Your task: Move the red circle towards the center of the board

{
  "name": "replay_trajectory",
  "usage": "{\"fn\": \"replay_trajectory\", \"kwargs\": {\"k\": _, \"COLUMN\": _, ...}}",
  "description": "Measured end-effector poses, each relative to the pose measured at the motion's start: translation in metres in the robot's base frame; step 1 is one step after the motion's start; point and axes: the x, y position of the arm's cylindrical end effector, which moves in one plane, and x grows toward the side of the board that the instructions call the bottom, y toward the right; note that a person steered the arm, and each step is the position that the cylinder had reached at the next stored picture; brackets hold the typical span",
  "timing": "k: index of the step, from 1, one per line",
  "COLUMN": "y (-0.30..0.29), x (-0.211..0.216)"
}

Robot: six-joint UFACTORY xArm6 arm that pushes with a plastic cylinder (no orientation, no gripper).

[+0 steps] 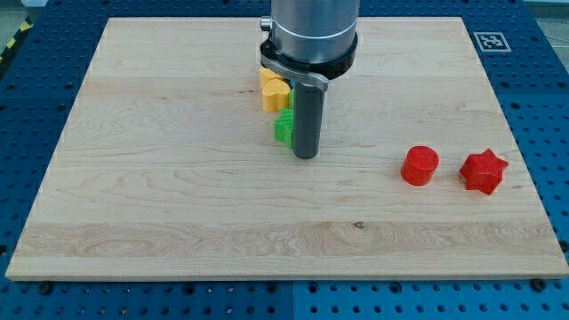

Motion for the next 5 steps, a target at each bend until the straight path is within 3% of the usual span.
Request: {"fn": "replay_trajectory", "kwargs": {"k": 5, "y": -0.007, "x": -0.018}}
